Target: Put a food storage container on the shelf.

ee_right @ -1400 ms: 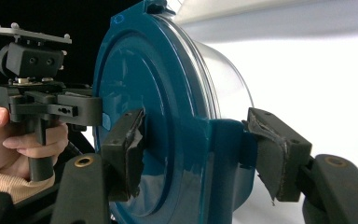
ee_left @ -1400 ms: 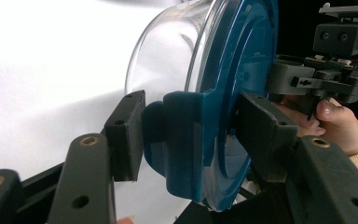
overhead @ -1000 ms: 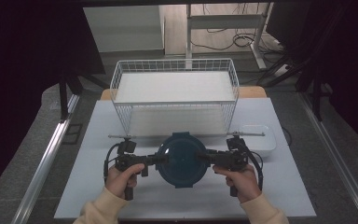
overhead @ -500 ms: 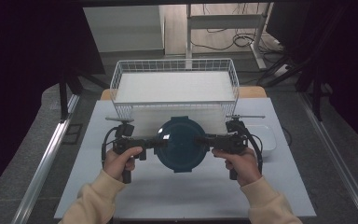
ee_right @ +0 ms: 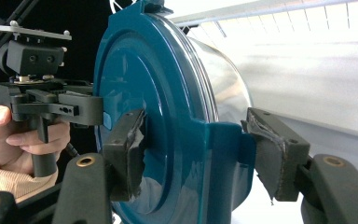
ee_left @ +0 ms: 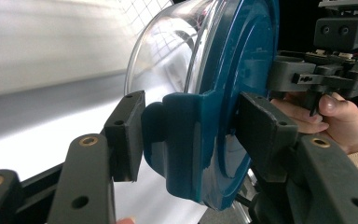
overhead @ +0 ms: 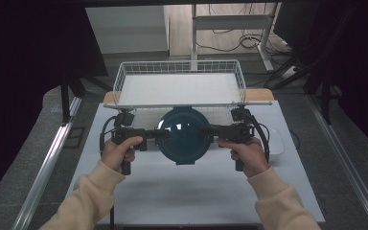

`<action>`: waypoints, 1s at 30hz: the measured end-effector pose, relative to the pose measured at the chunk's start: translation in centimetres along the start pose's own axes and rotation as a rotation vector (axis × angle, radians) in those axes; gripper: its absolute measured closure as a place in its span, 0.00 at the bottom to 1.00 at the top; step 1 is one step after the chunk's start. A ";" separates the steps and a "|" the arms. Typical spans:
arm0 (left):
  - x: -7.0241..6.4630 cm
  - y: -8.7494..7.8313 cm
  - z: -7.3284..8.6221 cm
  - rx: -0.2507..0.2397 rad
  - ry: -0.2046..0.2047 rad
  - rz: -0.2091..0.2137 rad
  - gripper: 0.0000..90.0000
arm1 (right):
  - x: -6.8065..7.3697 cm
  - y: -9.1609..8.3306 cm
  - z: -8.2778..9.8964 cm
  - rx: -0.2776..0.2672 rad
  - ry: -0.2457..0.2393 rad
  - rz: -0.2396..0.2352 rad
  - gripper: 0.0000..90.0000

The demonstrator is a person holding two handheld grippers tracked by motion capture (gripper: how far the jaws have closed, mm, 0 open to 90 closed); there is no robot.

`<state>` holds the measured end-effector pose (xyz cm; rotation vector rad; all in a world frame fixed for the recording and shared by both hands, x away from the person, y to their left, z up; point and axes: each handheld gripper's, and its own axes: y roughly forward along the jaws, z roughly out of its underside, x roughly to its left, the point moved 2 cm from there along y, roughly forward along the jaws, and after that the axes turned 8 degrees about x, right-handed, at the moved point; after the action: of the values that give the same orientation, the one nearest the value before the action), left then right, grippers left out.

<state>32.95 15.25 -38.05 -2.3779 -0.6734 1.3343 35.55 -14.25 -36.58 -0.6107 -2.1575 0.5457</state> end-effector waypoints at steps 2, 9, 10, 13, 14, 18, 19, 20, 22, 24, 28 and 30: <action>-0.2 -0.4 -0.6 -0.006 0.000 0.000 0.49 | 0.4 -0.2 -0.8 -0.001 -0.003 -0.001 0.44; -0.9 -1.4 -1.8 -0.014 0.011 -0.004 0.49 | 1.1 -0.6 -2.2 -0.007 -0.009 -0.004 0.44; -1.0 -1.5 -2.0 -0.016 0.011 -0.003 0.49 | 1.2 -0.7 -2.4 -0.008 -0.007 -0.005 0.44; -1.3 -1.7 -2.5 -0.019 0.018 -0.004 0.49 | 1.5 -0.9 -3.0 -0.014 -0.014 -0.001 0.44; -1.5 -1.9 -2.7 -0.021 0.023 -0.011 0.49 | 1.6 -1.0 -3.4 -0.013 -0.011 -0.003 0.44; -1.9 -2.2 -3.6 -0.023 0.038 -0.024 0.49 | 1.6 -1.2 -4.1 -0.003 0.002 -0.015 0.44; -2.0 -2.2 -3.8 -0.023 0.037 -0.023 0.49 | 1.7 -1.3 -4.4 -0.002 -0.001 -0.013 0.44; -2.1 -2.3 -4.2 -0.021 0.039 -0.021 0.49 | 1.8 -1.5 -4.7 -0.006 -0.004 -0.010 0.44; -2.2 -2.5 -4.7 -0.022 0.042 -0.022 0.49 | 1.9 -1.7 -5.2 -0.010 -0.006 -0.009 0.44; -2.4 -2.7 -5.2 -0.027 0.046 -0.020 0.49 | 2.0 -1.8 -5.6 -0.011 -0.004 -0.009 0.44; -2.4 -2.8 -5.7 -0.031 0.047 -0.012 0.49 | 2.2 -2.1 -6.5 -0.021 -0.016 -0.001 0.44; -2.5 -2.9 -6.2 -0.031 0.044 -0.005 0.49 | 2.4 -2.3 -7.0 -0.027 -0.021 0.002 0.44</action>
<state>36.49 15.99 -31.72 -2.4212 -0.6918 1.2740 39.27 -13.47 -29.85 -0.6238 -2.1878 0.5274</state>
